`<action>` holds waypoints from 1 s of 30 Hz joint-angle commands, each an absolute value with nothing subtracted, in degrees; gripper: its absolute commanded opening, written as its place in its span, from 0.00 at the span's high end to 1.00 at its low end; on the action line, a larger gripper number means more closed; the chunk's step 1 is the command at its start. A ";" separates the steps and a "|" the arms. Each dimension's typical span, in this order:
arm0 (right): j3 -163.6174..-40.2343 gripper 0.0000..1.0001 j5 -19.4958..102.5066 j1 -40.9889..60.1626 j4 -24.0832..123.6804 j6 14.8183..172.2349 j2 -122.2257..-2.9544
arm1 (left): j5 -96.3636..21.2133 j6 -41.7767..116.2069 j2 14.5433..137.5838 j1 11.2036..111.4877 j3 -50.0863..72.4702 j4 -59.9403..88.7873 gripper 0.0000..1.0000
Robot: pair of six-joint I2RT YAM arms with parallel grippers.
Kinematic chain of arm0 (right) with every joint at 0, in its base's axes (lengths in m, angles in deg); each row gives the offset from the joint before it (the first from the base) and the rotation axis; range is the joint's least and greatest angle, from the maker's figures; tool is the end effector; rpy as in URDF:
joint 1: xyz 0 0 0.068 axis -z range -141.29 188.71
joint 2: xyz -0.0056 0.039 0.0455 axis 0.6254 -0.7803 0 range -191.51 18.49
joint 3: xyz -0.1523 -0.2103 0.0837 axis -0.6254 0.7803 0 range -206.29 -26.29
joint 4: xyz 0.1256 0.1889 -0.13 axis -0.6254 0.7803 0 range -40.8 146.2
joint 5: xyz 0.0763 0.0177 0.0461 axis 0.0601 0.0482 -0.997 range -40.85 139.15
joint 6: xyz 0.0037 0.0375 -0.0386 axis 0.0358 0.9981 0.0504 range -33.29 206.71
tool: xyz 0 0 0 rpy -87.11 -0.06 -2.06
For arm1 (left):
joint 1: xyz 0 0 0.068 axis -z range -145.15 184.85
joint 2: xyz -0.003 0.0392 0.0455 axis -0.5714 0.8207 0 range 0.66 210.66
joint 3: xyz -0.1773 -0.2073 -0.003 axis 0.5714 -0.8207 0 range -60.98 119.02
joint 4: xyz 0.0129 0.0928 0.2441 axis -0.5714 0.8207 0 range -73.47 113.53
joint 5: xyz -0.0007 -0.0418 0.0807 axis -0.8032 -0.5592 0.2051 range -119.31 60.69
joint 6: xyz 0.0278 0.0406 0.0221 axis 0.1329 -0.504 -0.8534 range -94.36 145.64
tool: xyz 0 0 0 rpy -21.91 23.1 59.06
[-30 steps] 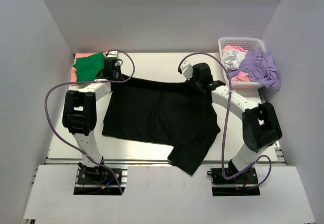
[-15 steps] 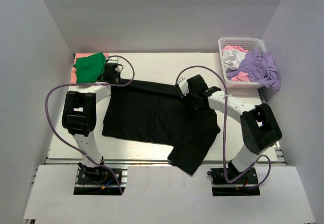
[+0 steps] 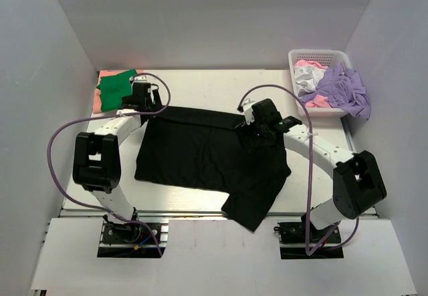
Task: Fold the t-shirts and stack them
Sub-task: Fold the flattened tshirt in 1/3 of the way
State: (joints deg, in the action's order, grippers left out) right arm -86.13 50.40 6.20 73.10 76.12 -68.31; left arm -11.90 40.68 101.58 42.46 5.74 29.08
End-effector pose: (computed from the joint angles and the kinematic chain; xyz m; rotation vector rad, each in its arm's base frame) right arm 0.2702 0.1714 0.2345 -0.8961 2.2947 0.1400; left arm 0.3784 -0.0399 0.2059 -0.2935 2.3272 0.1693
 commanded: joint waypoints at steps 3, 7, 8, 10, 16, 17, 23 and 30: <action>-91.15 0.10 64.34 7.95 69.50 88.53 -69.56 | -13.99 42.07 95.40 42.23 9.41 32.17 0.00; -94.93 0.10 66.46 11.46 69.68 95.05 -73.35 | -22.98 39.61 98.20 43.01 12.40 27.17 0.00; -95.46 0.10 64.46 12.34 69.77 95.67 -74.40 | -23.86 39.00 99.43 43.54 13.54 27.16 0.00; -95.72 0.10 62.78 15.68 69.68 97.08 -75.81 | -29.12 38.99 102.51 43.55 17.06 26.38 0.00; -95.55 0.24 50.85 22.26 67.58 97.26 -78.98 | -36.08 39.52 113.23 43.55 21.99 23.82 0.00; -94.77 0.24 49.77 22.71 67.05 97.00 -79.33 | -36.08 40.22 114.38 43.03 23.04 23.82 0.00; -92.56 0.26 41.42 26.14 64.85 96.56 -81.35 | -38.89 41.54 117.29 42.49 20.16 24.71 0.00; -89.14 0.31 31.66 29.04 62.56 96.03 -83.46 | -35.12 41.54 115.18 42.49 12.41 24.70 0.00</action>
State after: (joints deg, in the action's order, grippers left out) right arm -90.17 37.94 28.08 64.78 95.79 -82.41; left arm -36.17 40.95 117.54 42.83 14.96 22.46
